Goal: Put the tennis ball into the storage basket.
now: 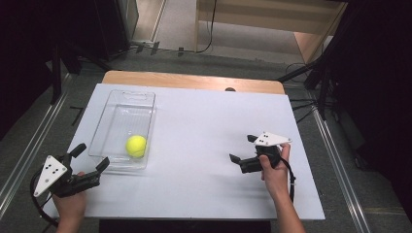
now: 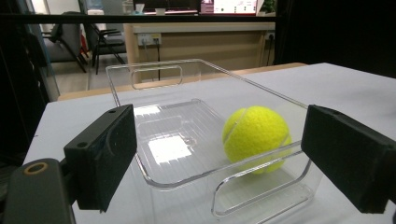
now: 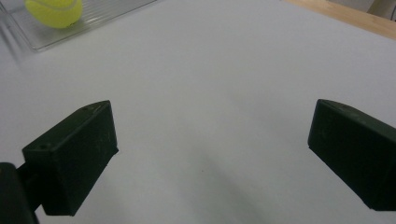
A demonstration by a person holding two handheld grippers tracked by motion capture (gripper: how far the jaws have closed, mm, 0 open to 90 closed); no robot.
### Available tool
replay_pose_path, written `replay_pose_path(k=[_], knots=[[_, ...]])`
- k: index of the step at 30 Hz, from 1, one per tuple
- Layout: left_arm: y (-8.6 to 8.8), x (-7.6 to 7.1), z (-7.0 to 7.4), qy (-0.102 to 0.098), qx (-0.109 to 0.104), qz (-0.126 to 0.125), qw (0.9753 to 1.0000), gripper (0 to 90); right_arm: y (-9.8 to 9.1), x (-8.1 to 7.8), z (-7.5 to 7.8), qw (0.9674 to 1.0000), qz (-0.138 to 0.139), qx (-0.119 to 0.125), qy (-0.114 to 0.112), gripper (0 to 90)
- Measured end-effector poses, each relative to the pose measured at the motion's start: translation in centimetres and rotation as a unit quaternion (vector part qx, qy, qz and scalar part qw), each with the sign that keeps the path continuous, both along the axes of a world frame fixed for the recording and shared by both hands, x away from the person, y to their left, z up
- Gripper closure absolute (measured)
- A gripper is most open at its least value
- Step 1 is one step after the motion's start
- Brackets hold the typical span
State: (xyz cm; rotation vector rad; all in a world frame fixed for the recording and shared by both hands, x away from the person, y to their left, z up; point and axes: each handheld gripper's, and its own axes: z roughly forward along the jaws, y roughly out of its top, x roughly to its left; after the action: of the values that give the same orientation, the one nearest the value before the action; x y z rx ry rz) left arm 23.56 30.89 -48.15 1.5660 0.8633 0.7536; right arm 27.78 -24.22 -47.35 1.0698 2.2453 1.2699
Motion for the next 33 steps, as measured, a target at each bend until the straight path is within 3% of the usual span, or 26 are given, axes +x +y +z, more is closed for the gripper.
replay_pose_path(k=[21,33], knots=[[0.0,0.0,0.0,0.0,0.0,-0.001,1.0,11.1,-3.0,-1.9,-1.2,0.999,-0.038,0.022,-0.01,0.4],[0.0,0.0,0.0,0.0,0.0,0.0,1.0,11.1,-4.4,-2.6,-1.8,0.9971,-0.061,0.037,-0.027,0.4]])
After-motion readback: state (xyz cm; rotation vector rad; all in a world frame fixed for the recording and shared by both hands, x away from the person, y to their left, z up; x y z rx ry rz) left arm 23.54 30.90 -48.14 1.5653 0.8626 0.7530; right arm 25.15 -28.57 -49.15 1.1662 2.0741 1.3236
